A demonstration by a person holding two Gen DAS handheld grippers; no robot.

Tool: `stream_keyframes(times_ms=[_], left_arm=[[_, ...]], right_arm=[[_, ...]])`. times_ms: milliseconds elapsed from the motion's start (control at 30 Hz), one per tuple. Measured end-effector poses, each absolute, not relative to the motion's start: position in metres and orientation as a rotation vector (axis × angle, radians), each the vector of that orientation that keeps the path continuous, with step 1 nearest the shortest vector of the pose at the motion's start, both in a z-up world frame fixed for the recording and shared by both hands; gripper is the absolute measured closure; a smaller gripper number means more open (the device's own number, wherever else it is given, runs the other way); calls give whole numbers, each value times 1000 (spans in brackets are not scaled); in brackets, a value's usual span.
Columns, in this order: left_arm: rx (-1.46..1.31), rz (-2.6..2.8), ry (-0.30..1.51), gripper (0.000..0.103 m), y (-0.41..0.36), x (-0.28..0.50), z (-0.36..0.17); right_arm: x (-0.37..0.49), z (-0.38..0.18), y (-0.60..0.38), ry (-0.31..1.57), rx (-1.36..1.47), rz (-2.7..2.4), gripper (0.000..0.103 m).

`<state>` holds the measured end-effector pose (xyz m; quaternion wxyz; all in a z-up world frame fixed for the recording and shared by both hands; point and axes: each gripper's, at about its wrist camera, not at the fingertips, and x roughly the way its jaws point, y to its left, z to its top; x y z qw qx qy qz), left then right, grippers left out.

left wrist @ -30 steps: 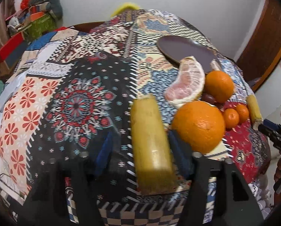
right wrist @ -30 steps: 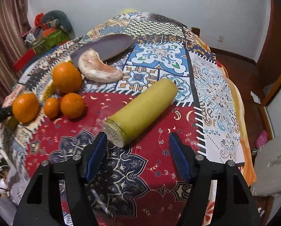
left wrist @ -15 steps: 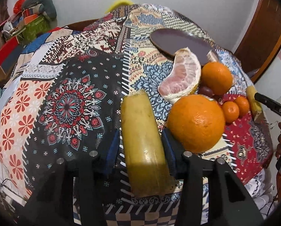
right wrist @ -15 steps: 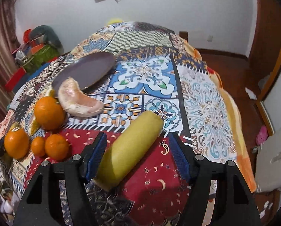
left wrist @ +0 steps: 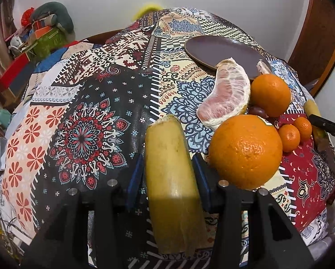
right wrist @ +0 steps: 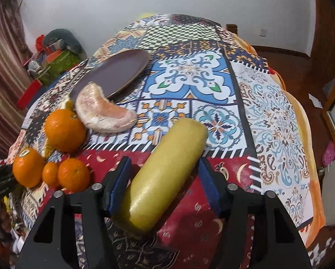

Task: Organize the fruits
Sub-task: 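Close the left tool on its corn cob while the right tool grasps and lifts the other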

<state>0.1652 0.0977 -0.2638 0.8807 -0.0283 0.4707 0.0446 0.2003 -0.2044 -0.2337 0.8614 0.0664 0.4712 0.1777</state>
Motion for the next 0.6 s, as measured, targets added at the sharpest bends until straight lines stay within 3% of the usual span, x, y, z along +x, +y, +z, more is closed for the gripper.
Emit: stream_keyframes(times_ms=[167,600], left_arm=[[-67,94,974,58,98,163,-265],[-72,96,986,62,95,162,-263]], right_arm=[[186,-235,-209,987,189,400,60],[203,-240,-190,999,80,355,61]])
